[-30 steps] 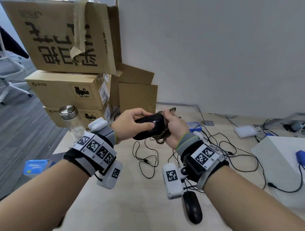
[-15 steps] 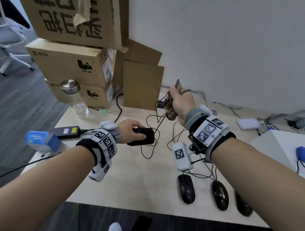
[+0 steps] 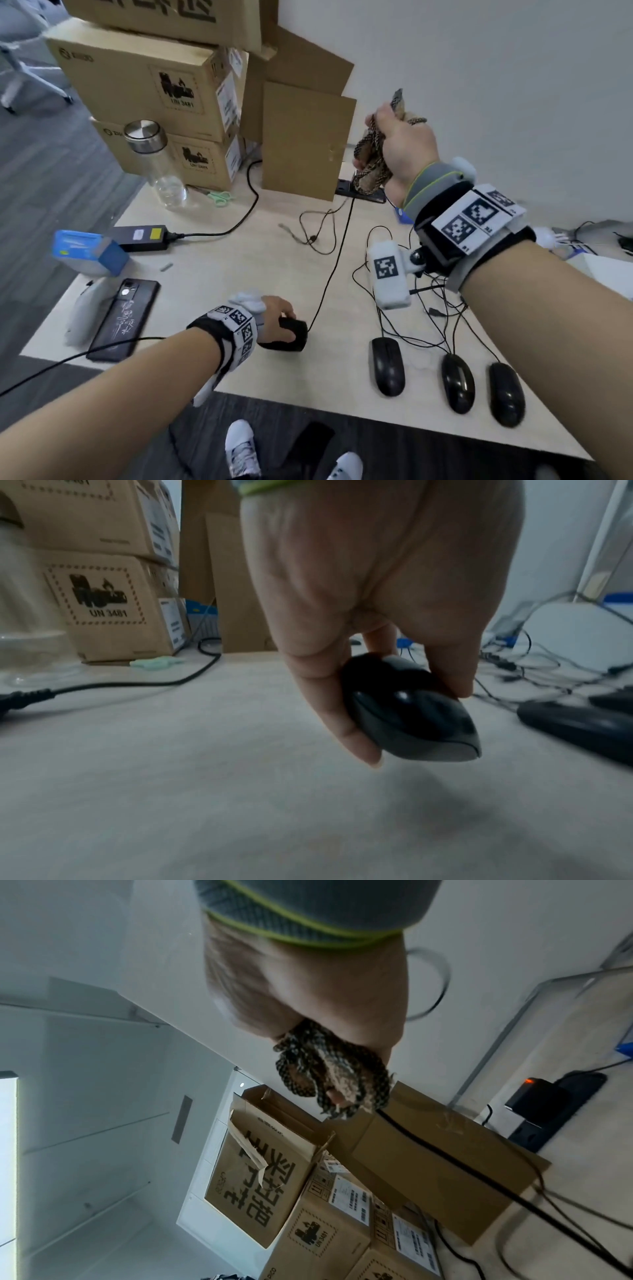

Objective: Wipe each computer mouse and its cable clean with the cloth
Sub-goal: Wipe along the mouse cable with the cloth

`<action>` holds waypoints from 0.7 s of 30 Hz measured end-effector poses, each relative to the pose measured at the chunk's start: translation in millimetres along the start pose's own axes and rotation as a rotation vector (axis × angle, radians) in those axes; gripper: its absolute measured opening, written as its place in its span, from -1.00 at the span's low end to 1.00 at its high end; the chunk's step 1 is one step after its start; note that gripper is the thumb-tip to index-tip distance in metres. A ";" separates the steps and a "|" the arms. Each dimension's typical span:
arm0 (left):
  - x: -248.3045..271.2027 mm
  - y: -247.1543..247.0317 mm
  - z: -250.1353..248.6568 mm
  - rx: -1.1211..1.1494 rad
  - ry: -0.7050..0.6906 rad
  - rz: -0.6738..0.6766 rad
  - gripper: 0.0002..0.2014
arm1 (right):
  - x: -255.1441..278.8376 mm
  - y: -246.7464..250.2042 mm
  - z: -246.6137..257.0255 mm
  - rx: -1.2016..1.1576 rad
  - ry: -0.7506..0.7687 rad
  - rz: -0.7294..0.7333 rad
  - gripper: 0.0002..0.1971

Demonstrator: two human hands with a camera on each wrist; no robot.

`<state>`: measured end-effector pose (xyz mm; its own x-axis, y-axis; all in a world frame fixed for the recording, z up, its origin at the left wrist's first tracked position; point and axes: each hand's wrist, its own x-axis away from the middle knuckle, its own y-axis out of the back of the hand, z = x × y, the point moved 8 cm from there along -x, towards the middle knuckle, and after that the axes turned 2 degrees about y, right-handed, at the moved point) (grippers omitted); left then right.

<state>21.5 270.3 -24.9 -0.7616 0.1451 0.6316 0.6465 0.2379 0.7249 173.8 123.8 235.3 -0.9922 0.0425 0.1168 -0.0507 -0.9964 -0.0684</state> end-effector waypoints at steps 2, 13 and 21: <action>4.9 -10.0 10.4 -0.049 0.024 -0.002 -0.52 | 0.2 1.8 -13.5 -0.006 -0.022 0.014 -0.70; 15.5 87.1 -30.5 0.635 -0.106 -0.372 -0.62 | 9.8 -1.5 -72.6 -0.050 -0.192 0.048 -0.72; 48.0 172.4 -73.6 0.661 -0.198 -0.786 -0.78 | 4.7 11.0 -69.8 -0.135 -0.200 0.005 -0.72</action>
<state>99.7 247.6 150.6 -0.9891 -0.1373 -0.0523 -0.1420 0.8028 0.5791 160.7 118.2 165.9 -0.9509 0.0090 0.3095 -0.0743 -0.9770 -0.1998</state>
